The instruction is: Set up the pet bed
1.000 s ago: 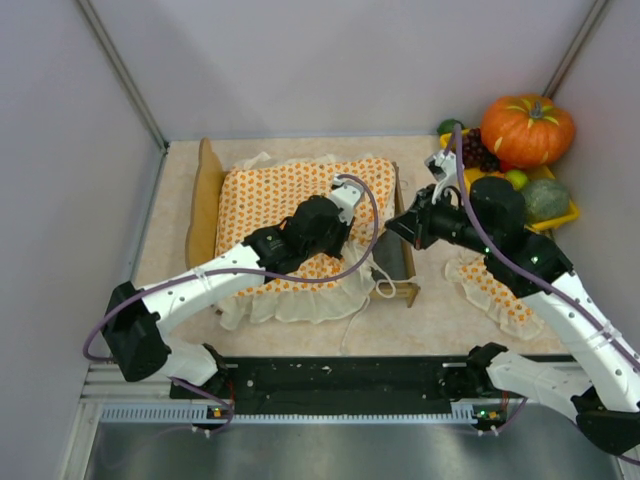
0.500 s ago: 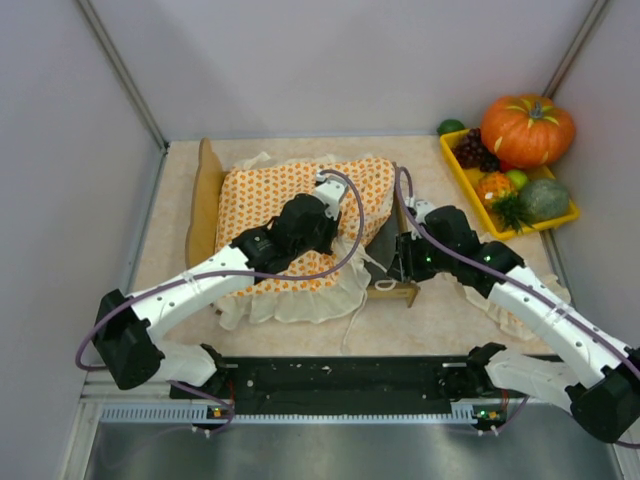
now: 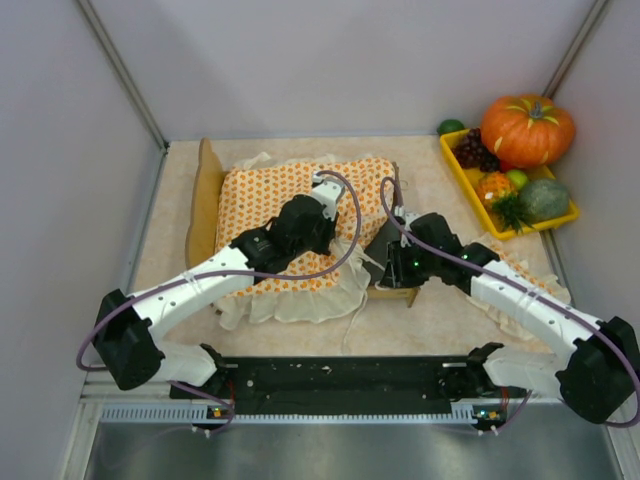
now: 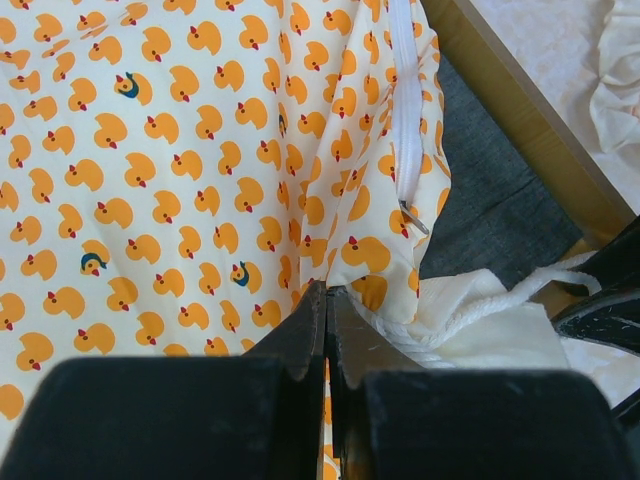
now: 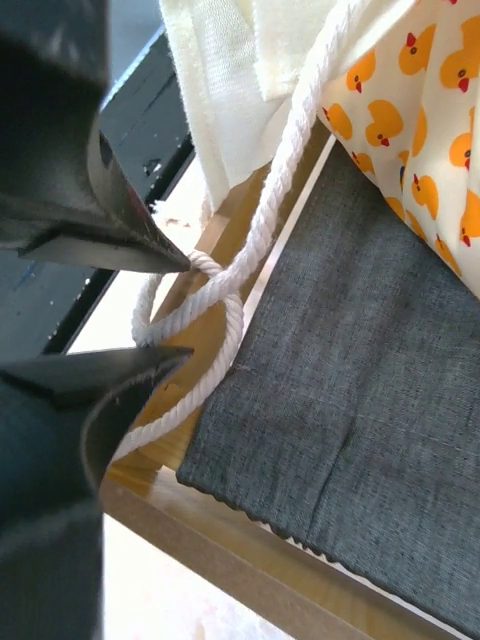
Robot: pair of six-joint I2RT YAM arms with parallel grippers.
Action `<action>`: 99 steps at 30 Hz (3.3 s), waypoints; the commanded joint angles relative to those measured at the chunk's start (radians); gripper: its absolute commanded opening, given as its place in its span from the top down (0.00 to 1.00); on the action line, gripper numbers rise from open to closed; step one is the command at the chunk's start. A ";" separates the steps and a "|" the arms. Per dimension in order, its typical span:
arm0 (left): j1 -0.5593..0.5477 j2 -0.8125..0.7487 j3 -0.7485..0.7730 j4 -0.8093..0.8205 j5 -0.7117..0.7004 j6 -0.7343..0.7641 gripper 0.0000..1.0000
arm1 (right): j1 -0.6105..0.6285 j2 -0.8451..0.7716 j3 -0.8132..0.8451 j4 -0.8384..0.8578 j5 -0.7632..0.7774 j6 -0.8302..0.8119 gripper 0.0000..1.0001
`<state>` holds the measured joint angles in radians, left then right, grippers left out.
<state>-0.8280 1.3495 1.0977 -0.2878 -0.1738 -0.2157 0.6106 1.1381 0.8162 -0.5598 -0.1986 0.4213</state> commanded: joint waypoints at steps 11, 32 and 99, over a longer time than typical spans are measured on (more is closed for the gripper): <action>0.024 -0.047 -0.018 0.052 0.017 -0.016 1.00 | 0.021 -0.101 0.133 0.120 -0.100 0.065 1.00; 0.040 -0.061 -0.033 0.061 0.039 -0.031 1.00 | 0.021 -0.090 0.219 0.185 -0.185 0.093 1.00; 0.041 -0.067 -0.032 0.061 0.059 -0.039 1.00 | 0.150 0.092 0.083 0.069 0.456 -0.076 1.00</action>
<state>-0.7925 1.3170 1.0691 -0.2619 -0.1188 -0.2596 0.7464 1.2686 0.8936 -0.4953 0.1493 0.3405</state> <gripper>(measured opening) 0.009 0.013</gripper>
